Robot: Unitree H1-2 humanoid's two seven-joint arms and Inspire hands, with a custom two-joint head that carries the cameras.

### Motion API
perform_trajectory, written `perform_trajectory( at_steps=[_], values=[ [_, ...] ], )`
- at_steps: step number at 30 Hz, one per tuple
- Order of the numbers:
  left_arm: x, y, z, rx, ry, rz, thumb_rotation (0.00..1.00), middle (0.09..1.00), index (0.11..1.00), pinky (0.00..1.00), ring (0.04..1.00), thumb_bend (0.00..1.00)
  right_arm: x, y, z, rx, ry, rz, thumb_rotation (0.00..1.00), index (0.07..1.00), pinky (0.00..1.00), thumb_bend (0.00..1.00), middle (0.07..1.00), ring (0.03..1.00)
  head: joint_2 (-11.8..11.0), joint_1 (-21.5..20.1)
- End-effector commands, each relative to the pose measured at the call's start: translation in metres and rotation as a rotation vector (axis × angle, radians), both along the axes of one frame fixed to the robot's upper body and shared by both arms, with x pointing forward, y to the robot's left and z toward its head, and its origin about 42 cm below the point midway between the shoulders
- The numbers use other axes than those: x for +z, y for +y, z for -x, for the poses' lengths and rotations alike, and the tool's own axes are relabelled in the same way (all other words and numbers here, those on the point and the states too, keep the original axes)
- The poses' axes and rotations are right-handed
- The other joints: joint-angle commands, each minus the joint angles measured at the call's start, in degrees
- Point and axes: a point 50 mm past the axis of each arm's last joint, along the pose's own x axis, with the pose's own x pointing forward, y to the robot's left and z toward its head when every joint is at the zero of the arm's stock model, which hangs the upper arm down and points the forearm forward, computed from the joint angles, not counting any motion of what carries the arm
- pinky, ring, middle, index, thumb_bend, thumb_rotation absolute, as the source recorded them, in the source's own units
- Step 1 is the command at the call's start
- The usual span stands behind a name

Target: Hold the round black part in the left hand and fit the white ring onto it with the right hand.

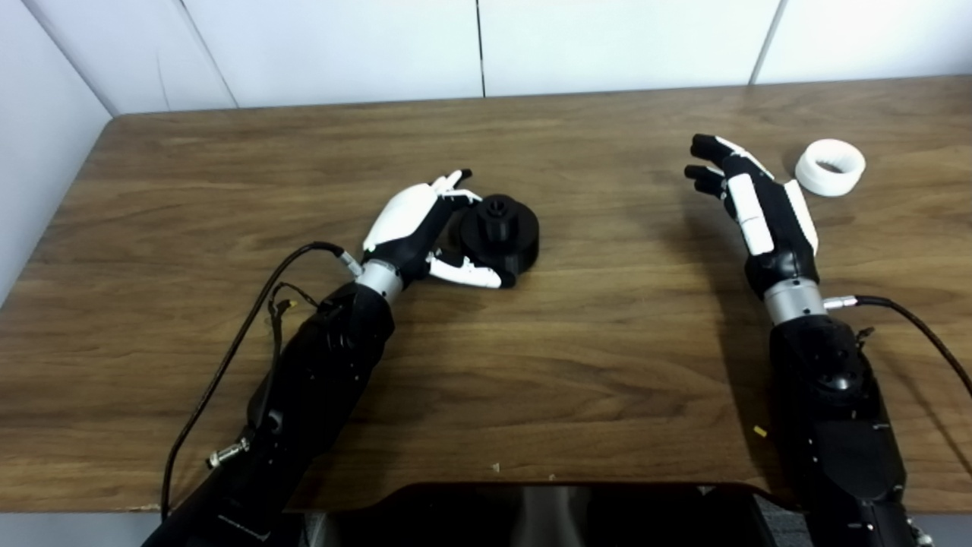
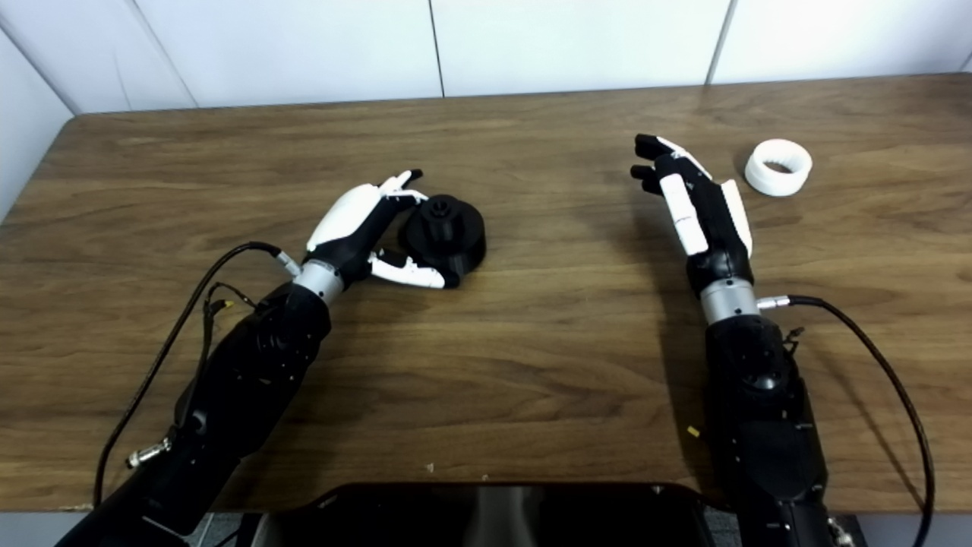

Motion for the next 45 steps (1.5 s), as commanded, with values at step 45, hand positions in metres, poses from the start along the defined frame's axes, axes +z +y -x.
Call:
perform_trajectory(
  at_steps=[45],
  values=[
    [0.009, -0.025, 0.020, -0.205, -0.044, -0.046, 0.31, 1.000, 0.632, 1.00, 1.000, 1.00, 0.038, 0.010, -0.010, 0.023, -0.152, 0.096, 0.62, 0.802, 0.69, 0.63, 0.800, 0.751, -1.14, -9.62]
  ],
)
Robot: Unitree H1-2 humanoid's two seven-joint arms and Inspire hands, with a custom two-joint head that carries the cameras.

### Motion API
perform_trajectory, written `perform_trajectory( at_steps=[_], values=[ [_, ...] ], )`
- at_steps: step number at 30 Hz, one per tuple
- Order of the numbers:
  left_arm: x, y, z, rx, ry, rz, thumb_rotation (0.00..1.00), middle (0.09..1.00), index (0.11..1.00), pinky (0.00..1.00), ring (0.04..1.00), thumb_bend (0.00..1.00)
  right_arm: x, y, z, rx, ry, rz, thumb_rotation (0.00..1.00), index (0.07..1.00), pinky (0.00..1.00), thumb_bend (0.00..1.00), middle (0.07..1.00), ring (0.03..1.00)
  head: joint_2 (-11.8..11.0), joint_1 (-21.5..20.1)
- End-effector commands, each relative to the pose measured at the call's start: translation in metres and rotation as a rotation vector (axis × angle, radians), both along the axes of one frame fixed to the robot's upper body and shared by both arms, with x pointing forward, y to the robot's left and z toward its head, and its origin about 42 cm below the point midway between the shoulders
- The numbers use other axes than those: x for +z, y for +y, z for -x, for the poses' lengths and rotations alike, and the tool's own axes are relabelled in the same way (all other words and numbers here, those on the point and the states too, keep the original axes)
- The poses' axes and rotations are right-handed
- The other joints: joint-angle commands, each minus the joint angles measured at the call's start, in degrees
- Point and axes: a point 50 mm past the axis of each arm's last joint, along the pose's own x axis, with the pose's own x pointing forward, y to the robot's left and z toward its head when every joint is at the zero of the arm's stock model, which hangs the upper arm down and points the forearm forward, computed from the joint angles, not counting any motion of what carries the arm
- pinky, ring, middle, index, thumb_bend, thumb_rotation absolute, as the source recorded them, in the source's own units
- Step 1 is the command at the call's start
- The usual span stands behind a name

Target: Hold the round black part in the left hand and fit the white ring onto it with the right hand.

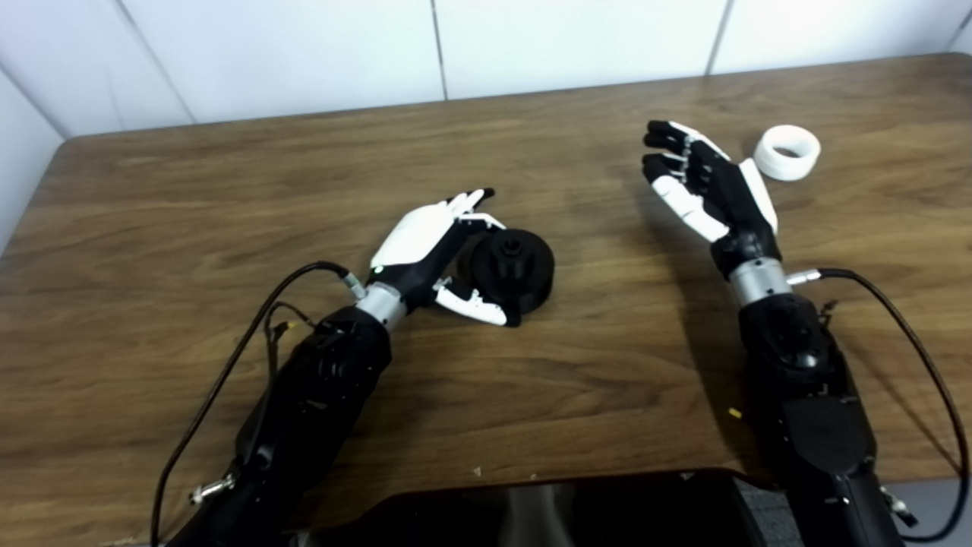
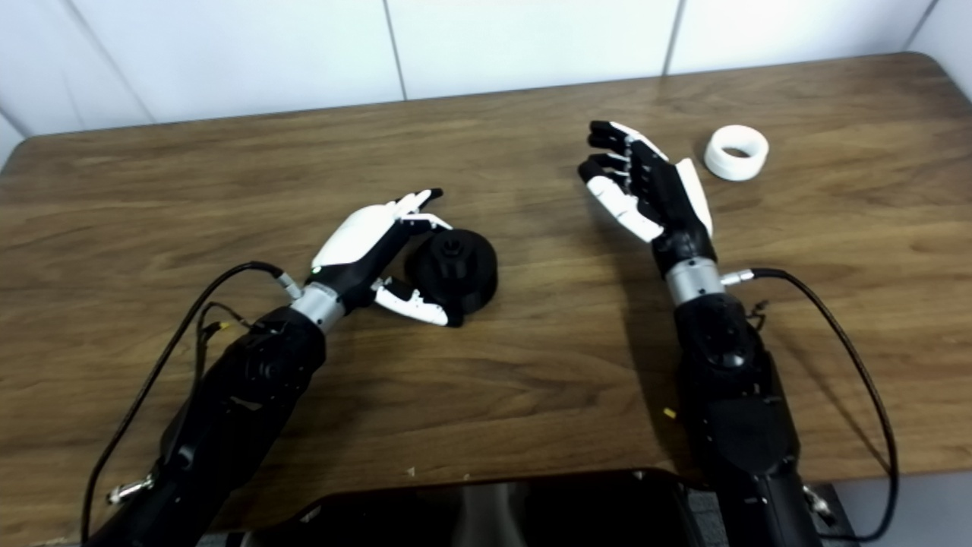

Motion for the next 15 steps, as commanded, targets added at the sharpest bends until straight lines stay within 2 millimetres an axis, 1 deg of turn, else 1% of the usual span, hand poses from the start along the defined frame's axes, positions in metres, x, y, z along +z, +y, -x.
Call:
perform_trajectory(
  at_steps=[1, 3, 5, 6, 7, 8, 13, 15],
  values=[
    [0.002, 0.002, 0.002, -0.045, -0.014, -0.015, 0.31, 1.000, 0.632, 1.00, 1.000, 1.00, 0.027, 0.006, -0.010, 0.015, -0.111, 0.017, 0.63, 0.801, 0.70, 0.63, 0.800, 0.752, -0.29, -1.97],
    [0.002, 0.005, 0.002, -0.047, -0.015, -0.013, 0.31, 1.000, 0.633, 1.00, 1.000, 1.00, 0.028, 0.010, -0.011, 0.014, -0.110, 0.019, 0.64, 0.799, 0.70, 0.63, 0.802, 0.754, -0.63, -4.18],
    [0.003, 0.009, 0.001, -0.047, -0.018, -0.013, 0.31, 1.000, 0.633, 1.00, 1.000, 1.00, 0.028, 0.015, -0.011, 0.016, -0.114, 0.015, 0.63, 0.797, 0.70, 0.61, 0.804, 0.757, -1.30, -7.81],
    [0.004, 0.010, 0.001, -0.048, -0.020, -0.014, 0.31, 1.000, 0.632, 1.00, 1.000, 1.00, 0.028, 0.017, -0.011, 0.016, -0.115, 0.013, 0.62, 0.794, 0.70, 0.60, 0.804, 0.754, -1.36, -8.17],
    [0.004, 0.012, 0.001, -0.048, -0.019, -0.016, 0.31, 1.000, 0.631, 1.00, 1.000, 1.00, 0.029, 0.020, -0.011, 0.017, -0.117, 0.014, 0.61, 0.791, 0.70, 0.59, 0.803, 0.753, -1.63, -9.77],
    [0.005, 0.014, 0.000, -0.048, -0.018, -0.015, 0.31, 1.000, 0.631, 1.00, 1.000, 1.00, 0.029, 0.022, -0.010, 0.016, -0.116, 0.019, 0.60, 0.791, 0.70, 0.58, 0.803, 0.753, -1.76, -10.53],
    [0.008, 0.018, -0.001, -0.050, -0.009, -0.021, 0.32, 1.000, 0.634, 1.00, 1.000, 1.00, 0.030, 0.029, -0.010, 0.008, -0.117, 0.052, 0.64, 0.793, 0.68, 0.58, 0.797, 0.750, -2.39, -12.51],
    [0.008, 0.019, -0.001, -0.051, -0.008, -0.022, 0.31, 1.000, 0.637, 1.00, 1.000, 1.00, 0.030, 0.030, -0.010, 0.006, -0.120, 0.056, 0.63, 0.790, 0.67, 0.56, 0.792, 0.753, -2.54, -12.58]
  ],
)
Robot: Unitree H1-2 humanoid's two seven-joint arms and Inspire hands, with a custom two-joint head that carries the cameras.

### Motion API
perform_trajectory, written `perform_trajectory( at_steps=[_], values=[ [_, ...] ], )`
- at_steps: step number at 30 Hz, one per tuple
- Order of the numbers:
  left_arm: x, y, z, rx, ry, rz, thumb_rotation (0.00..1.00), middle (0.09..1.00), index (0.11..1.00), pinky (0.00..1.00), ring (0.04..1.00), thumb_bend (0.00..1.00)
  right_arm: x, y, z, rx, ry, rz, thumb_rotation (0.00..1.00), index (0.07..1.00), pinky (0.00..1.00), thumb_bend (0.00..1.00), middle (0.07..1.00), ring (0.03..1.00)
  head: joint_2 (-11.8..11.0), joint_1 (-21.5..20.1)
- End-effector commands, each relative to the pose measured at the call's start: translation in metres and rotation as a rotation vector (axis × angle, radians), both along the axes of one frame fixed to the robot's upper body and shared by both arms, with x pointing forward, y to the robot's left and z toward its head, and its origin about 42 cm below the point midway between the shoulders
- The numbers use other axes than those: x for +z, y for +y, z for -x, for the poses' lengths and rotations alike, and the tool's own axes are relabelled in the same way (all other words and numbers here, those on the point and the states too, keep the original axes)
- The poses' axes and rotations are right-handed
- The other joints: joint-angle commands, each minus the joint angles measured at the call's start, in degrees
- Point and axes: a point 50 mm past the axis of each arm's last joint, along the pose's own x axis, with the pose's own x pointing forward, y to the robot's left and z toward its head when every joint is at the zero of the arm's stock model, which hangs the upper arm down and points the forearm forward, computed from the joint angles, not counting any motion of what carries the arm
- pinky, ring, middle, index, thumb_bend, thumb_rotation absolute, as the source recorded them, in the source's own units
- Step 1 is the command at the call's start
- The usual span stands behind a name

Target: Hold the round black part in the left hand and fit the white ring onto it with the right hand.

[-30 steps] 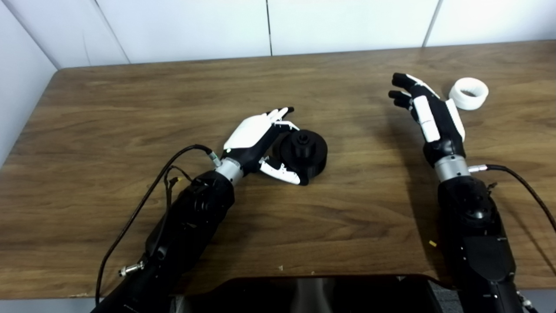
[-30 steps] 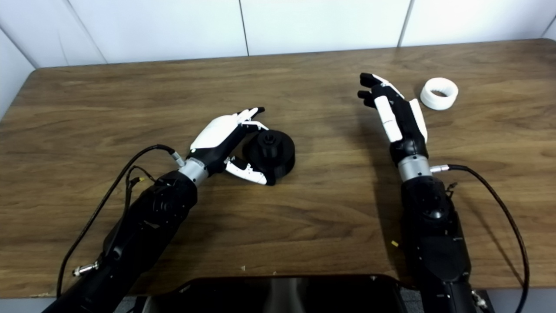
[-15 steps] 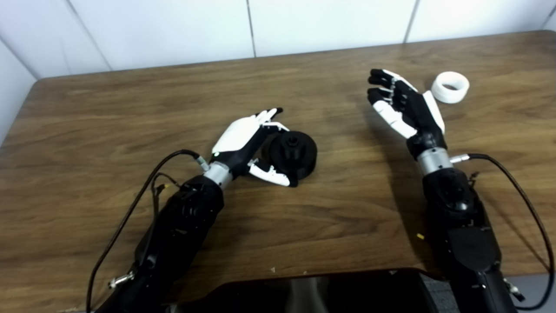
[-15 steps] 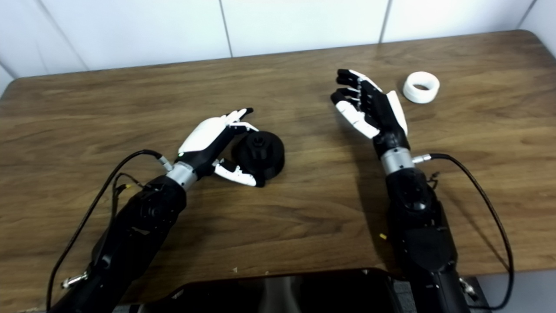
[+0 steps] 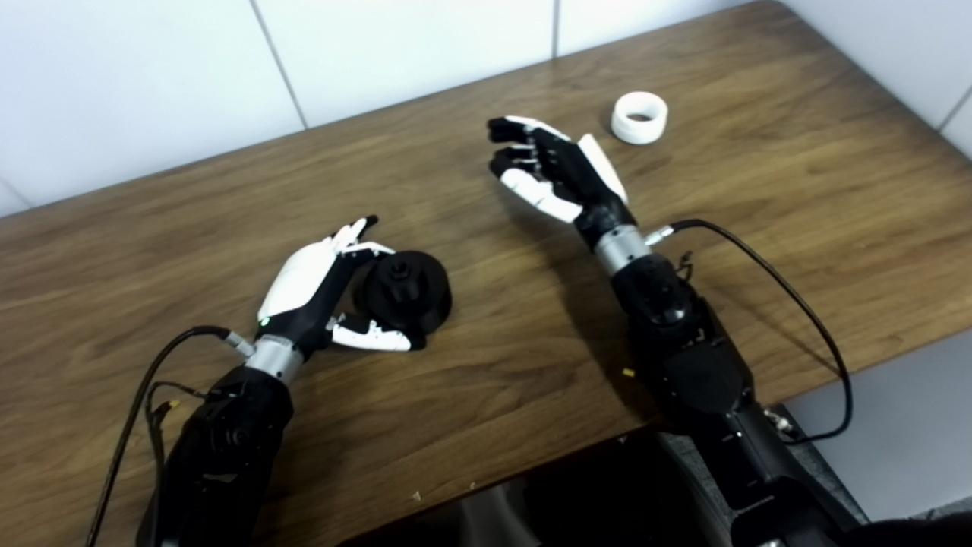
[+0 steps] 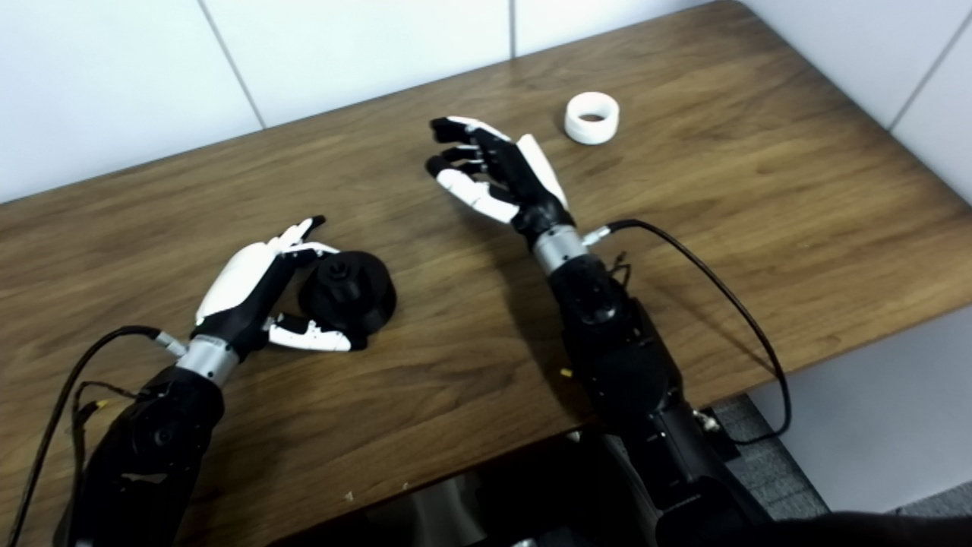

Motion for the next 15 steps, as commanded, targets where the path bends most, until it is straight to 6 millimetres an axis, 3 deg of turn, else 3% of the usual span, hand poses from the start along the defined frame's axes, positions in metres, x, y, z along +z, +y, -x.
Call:
perform_trajectory(
  at_steps=[1, 3, 10, 15],
  values=[
    [0.008, 0.007, -0.001, -0.022, -0.030, -0.022, 0.31, 1.000, 0.637, 1.00, 1.000, 1.00, 0.028, 0.005, -0.009, 0.007, -0.105, 0.005, 0.62, 0.789, 0.67, 0.55, 0.790, 0.753, -0.07, 0.08],
    [0.009, 0.007, -0.001, -0.022, -0.024, -0.020, 0.30, 1.000, 0.637, 1.00, 1.000, 1.00, 0.028, 0.004, -0.009, 0.008, -0.110, 0.015, 0.59, 0.789, 0.66, 0.54, 0.788, 0.752, -0.74, 0.35],
    [0.008, 0.006, 0.000, -0.025, -0.030, -0.019, 0.29, 1.000, 0.627, 1.00, 1.000, 1.00, 0.037, -0.011, -0.014, -0.066, -0.135, 0.311, 0.45, 0.780, 0.56, 0.59, 0.763, 0.697, -1.26, 0.94],
    [0.008, 0.009, -0.001, -0.019, -0.032, -0.022, 0.31, 1.000, 0.628, 1.00, 1.000, 1.00, 0.058, -0.035, -0.024, -0.134, -0.198, 0.625, 0.47, 0.777, 0.56, 0.59, 0.771, 0.701, -1.36, 1.08]
  ],
)
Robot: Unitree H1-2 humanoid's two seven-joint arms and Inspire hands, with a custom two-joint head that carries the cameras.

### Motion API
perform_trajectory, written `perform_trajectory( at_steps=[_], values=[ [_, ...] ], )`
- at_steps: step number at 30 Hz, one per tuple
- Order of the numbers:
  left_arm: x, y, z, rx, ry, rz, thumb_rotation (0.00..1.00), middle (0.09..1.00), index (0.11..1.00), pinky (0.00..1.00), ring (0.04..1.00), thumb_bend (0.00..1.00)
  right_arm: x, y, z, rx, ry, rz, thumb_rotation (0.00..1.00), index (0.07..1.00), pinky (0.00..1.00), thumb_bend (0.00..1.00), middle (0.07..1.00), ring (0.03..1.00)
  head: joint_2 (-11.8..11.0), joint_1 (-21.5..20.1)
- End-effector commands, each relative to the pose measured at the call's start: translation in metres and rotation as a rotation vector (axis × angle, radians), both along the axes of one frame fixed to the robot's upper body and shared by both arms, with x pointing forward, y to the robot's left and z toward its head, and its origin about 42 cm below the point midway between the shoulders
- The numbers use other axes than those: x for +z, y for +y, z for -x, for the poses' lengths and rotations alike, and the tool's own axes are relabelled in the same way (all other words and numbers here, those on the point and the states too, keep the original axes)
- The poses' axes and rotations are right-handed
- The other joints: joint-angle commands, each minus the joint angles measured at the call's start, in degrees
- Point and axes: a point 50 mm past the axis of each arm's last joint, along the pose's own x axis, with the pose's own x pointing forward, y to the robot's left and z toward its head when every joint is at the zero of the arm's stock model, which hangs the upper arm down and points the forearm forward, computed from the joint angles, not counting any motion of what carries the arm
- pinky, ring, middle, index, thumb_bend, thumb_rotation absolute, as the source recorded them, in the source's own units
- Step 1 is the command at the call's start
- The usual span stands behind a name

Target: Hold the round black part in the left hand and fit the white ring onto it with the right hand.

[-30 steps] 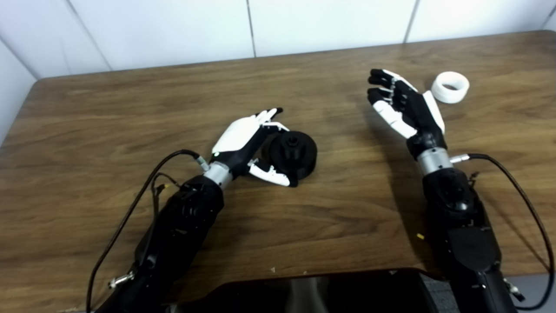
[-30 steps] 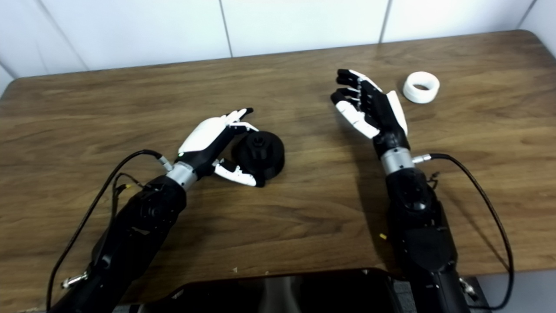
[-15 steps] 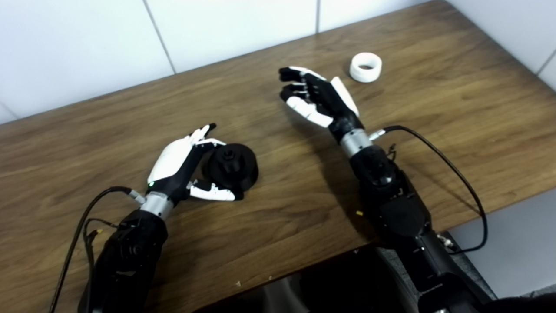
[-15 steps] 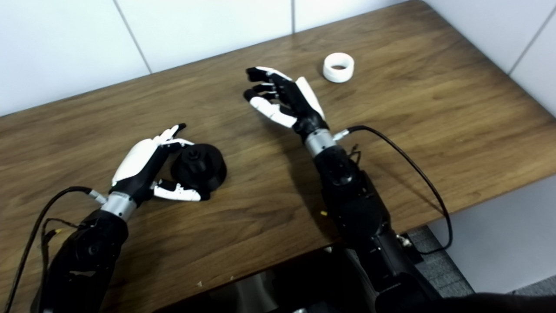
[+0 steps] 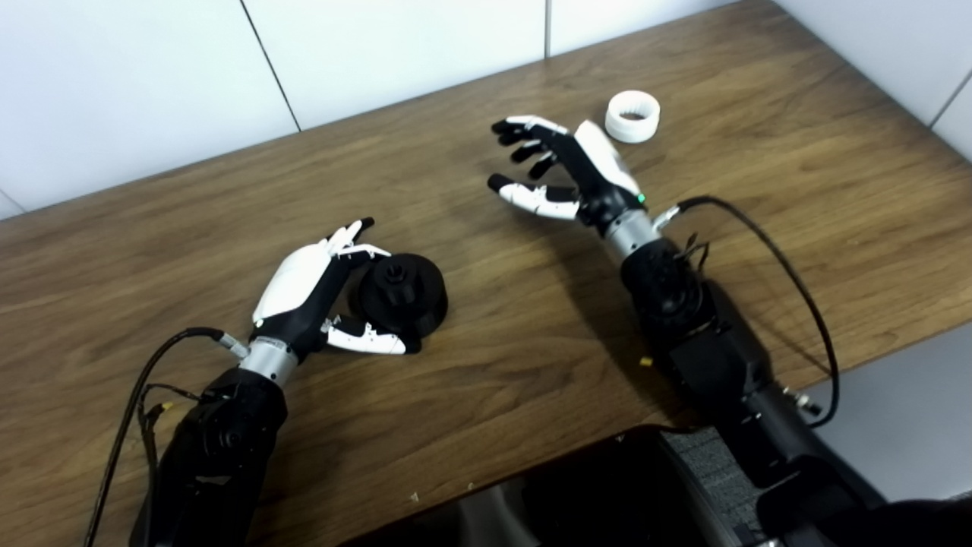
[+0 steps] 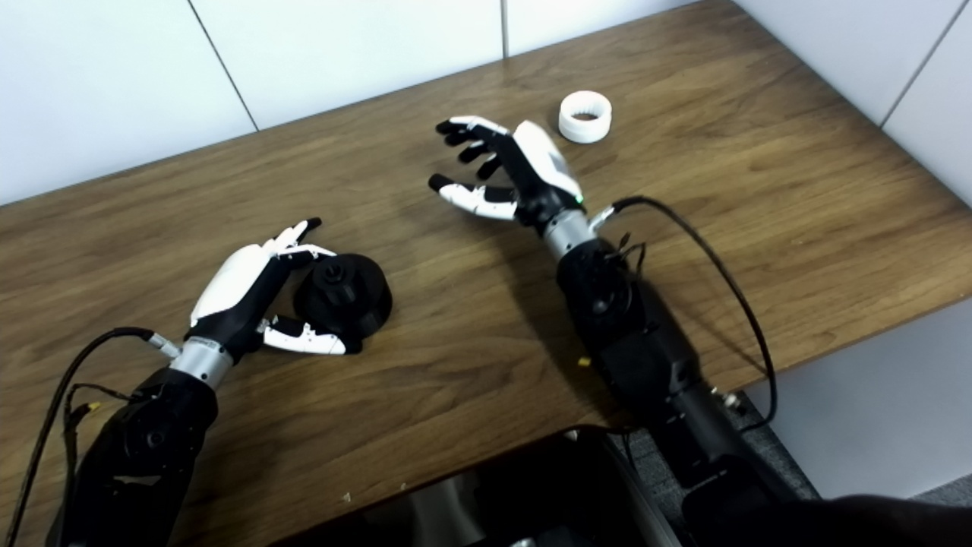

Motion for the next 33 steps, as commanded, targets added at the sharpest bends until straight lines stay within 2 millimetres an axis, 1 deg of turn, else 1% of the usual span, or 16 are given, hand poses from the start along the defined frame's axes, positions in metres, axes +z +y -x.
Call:
perform_trajectory(
  at_steps=[1, 3, 6, 9, 12, 13, 15, 18, 20, 23, 25, 29, 33],
  values=[
    [0.006, 0.007, -0.002, -0.015, -0.032, -0.021, 0.30, 1.000, 0.629, 1.00, 1.000, 1.00, 0.042, -0.007, -0.015, -0.018, -0.140, 0.146, 0.47, 0.778, 0.59, 0.59, 0.773, 0.723, 0.05, -0.06],
    [0.007, 0.007, -0.002, -0.014, -0.033, -0.022, 0.30, 1.000, 0.633, 1.00, 1.000, 1.00, 0.052, -0.017, -0.020, -0.037, -0.153, 0.237, 0.48, 0.787, 0.64, 0.61, 0.786, 0.767, 0.05, -0.06],
    [0.006, 0.007, -0.002, -0.014, -0.031, -0.021, 0.30, 1.000, 0.635, 1.00, 1.000, 1.00, 0.065, -0.034, -0.029, -0.056, -0.169, 0.323, 0.47, 0.783, 0.64, 0.62, 0.791, 0.779, -0.17, 0.13],
    [0.006, 0.007, -0.002, -0.012, -0.026, -0.017, 0.30, 1.000, 0.633, 1.00, 1.000, 1.00, 0.077, -0.046, -0.036, -0.071, -0.160, 0.379, 0.48, 0.782, 0.62, 0.64, 0.797, 0.772, -0.29, 0.10],
    [0.005, 0.006, -0.002, -0.013, -0.023, -0.012, 0.29, 1.000, 0.634, 1.00, 1.000, 1.00, 0.086, -0.055, -0.041, -0.096, -0.134, 0.415, 0.48, 0.776, 0.65, 0.66, 0.794, 0.785, -0.38, 0.43],
    [0.005, 0.006, -0.002, -0.014, -0.023, -0.013, 0.30, 1.000, 0.633, 1.00, 1.000, 1.00, 0.089, -0.059, -0.042, -0.104, -0.130, 0.431, 0.49, 0.775, 0.69, 0.66, 0.809, 0.807, -0.38, 0.43],
    [0.005, 0.006, -0.002, -0.013, -0.021, -0.015, 0.30, 1.000, 0.633, 1.00, 1.000, 1.00, 0.094, -0.066, -0.044, -0.121, -0.122, 0.460, 0.50, 0.773, 0.72, 0.67, 0.821, 0.820, -0.39, 0.48],
    [0.004, 0.007, -0.002, -0.012, -0.023, -0.013, 0.29, 1.000, 0.631, 1.00, 1.000, 1.00, 0.099, -0.072, -0.047, -0.142, -0.115, 0.488, 0.51, 0.771, 0.71, 0.68, 0.831, 0.824, -0.56, 0.34],
    [0.003, 0.008, -0.002, -0.012, -0.025, -0.015, 0.30, 1.000, 0.634, 1.00, 1.000, 1.00, 0.104, -0.078, -0.049, -0.159, -0.100, 0.504, 0.52, 0.780, 0.69, 0.70, 0.850, 0.834, -0.58, 0.56],
    [0.004, 0.008, -0.002, -0.010, -0.026, -0.021, 0.30, 1.000, 0.636, 1.00, 1.000, 1.00, 0.109, -0.087, -0.053, -0.187, -0.075, 0.517, 0.52, 0.788, 0.68, 0.71, 0.853, 0.838, -0.59, 0.61],
    [0.004, 0.008, -0.002, -0.008, -0.025, -0.020, 0.29, 1.000, 0.635, 1.00, 1.000, 1.00, 0.112, -0.092, -0.054, -0.201, -0.059, 0.521, 0.53, 0.795, 0.69, 0.72, 0.855, 0.847, -0.59, 0.61],
    [0.004, 0.008, -0.003, -0.010, -0.030, -0.021, 0.30, 1.000, 0.633, 1.00, 1.000, 1.00, 0.113, -0.108, -0.059, -0.243, -0.007, 0.539, 0.60, 0.813, 0.73, 0.74, 0.870, 0.873, -0.52, 0.91],
    [0.004, 0.008, -0.002, -0.009, -0.028, -0.019, 0.29, 1.000, 0.631, 1.00, 1.000, 1.00, 0.113, -0.120, -0.062, -0.276, 0.028, 0.552, 0.61, 0.824, 0.76, 0.75, 0.878, 0.876, -0.59, 0.95]
  ],
)
